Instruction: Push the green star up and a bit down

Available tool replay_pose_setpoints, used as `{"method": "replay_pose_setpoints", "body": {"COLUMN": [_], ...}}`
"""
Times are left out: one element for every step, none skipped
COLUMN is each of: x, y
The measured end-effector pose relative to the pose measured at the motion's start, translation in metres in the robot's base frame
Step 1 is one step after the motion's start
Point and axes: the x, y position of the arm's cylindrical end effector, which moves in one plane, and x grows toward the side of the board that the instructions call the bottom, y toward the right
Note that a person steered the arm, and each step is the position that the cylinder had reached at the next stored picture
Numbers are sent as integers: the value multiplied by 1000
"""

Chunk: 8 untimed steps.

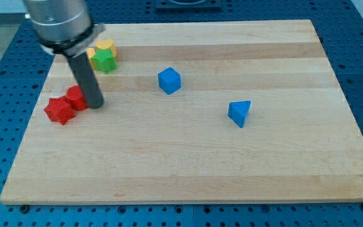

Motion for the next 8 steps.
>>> {"method": "replay_pose_setpoints", "body": {"x": [-3,-7,-19,-29,-39,-45,-53,-57], "y": [4,49,68,83,84,72,64,53]}}
